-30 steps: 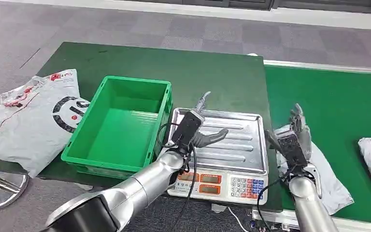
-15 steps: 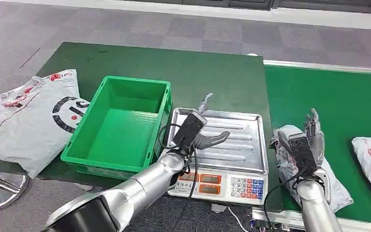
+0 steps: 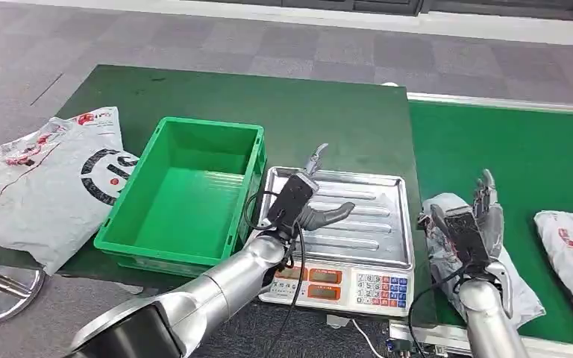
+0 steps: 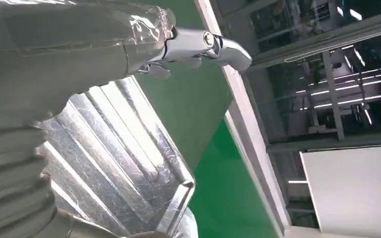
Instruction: Moved the parcel from conveyor to table for the left to box.
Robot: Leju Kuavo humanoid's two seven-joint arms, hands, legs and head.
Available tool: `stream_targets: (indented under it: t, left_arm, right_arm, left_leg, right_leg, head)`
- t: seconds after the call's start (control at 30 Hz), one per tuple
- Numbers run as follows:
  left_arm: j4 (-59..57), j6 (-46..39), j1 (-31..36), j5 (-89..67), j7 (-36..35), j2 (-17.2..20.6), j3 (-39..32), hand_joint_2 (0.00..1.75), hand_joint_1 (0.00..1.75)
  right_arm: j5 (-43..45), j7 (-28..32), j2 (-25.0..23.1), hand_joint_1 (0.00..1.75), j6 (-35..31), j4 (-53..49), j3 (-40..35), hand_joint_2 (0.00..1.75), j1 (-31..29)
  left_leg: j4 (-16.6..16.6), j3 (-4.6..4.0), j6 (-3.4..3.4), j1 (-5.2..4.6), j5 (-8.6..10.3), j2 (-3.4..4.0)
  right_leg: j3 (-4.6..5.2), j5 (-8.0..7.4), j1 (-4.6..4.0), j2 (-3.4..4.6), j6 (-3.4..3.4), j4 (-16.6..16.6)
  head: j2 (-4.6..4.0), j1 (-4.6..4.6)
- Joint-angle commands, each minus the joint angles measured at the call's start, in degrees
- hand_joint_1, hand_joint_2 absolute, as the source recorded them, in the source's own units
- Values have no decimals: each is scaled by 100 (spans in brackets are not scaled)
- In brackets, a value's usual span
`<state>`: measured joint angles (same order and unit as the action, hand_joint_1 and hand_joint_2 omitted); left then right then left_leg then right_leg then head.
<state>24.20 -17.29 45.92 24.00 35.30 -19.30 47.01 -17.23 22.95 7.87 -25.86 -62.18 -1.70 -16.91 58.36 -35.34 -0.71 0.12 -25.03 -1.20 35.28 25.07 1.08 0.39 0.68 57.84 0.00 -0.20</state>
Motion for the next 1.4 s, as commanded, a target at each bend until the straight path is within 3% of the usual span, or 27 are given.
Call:
stream_targets:
  t: [0.03, 0.13, 0.17, 0.27, 0.5, 0.83, 0.87, 0.9, 1.1, 1.2, 1.27, 1.4]
  left_arm:
    - [-345, 30, 142, 35, 35, -70, 327, 175, 0]
    - [-334, 43, 147, 12, 0, -70, 347, 175, 0]
    - [-360, -31, 143, 29, 33, -70, 274, 175, 0]
    - [-493, -8, 156, -58, 131, -70, 102, 175, 0]
    - [-594, 8, 107, -396, 271, -31, -383, 175, 0]
    - [-582, 21, 93, -636, 243, -23, -616, 175, 0]
    - [-552, 26, 100, -833, 211, -23, -871, 175, 0]
    - [-532, 84, 85, -1024, 204, 9, -1102, 175, 0]
    - [-532, 84, 85, -1024, 204, 9, -1102, 175, 0]
    - [-511, 124, 68, -1227, 206, 36, -1324, 175, 0]
    - [-493, 172, 43, -1346, 222, 71, -1470, 175, 0]
    - [-464, 195, 1, -1462, 239, 113, -1631, 175, 0]
  right_arm:
    - [-394, -167, 6, 0, -278, 136, 788, 175, 122]
    - [-533, -345, 97, 0, -300, 324, 963, 175, 225]
    - [-1013, -1141, 266, 0, -539, 443, 999, 175, 433]
    - [-731, -597, 406, 0, -365, 615, 1411, 175, 762]
    - [-883, -708, 475, 0, -220, 360, 1512, 175, 844]
    - [-974, -774, 562, 0, -193, 663, 1448, 175, 654]
    - [-1050, -974, 738, 0, 65, 1127, 1342, 175, 495]
    - [-1543, -1651, 1019, 0, 823, 1759, 946, 175, 320]
    - [-1543, -1651, 1019, 0, 823, 1759, 946, 175, 320]
    - [-1933, -2121, 1247, 0, 1752, 2099, 606, 175, 179]
    - [-2006, -2209, 1472, 0, 2642, 2398, 334, 175, 35]
    - [-2161, -2155, 1788, 0, 3509, 2710, -97, 175, -216]
  left_leg:
    - [-12, 29, 1, 5, -6, 7]
    - [-6, 20, 1, 4, -5, 3]
    - [-10, 24, 1, 3, -4, -1]
    - [-17, 29, 3, 8, 0, -35]
    - [-10, 32, 7, 0, -20, 12]
    - [-12, 38, 6, -1, -21, 21]
    - [-8, 28, 9, -2, -20, 19]
    - [-11, 35, 10, 0, -20, 22]
    - [-7, 23, 14, -7, -18, 23]
    - [-10, 30, 14, -6, -19, 26]
    - [-6, 21, 15, -8, -15, 19]
    - [-12, 34, 15, -5, -17, 33]
  right_leg:
    - [-35, 4, -9, -10, -7, -21]
    - [-26, 4, -7, -12, -5, -13]
    - [-31, 5, -6, -17, -6, -16]
    - [-51, 10, -11, -50, -5, -30]
    - [-41, 11, -3, -6, -1, -22]
    - [-42, 10, -2, 0, -3, -23]
    - [-31, 9, -1, 2, -2, -17]
    - [-39, 7, -4, 2, -3, -23]
    - [-31, 5, 3, 4, 0, -18]
    - [-36, 5, 2, 6, 0, -21]
    - [-28, 5, 4, 3, 4, -16]
    - [-41, 1, 0, 10, 2, -27]
  head:
    - [0, 0]
    - [0, 0]
    - [0, 2]
    - [0, 0]
    - [0, 2]
    - [0, 2]
    - [0, 0]
    - [0, 2]
    - [0, 2]
    - [0, 2]
    - [0, 2]
    - [0, 2]
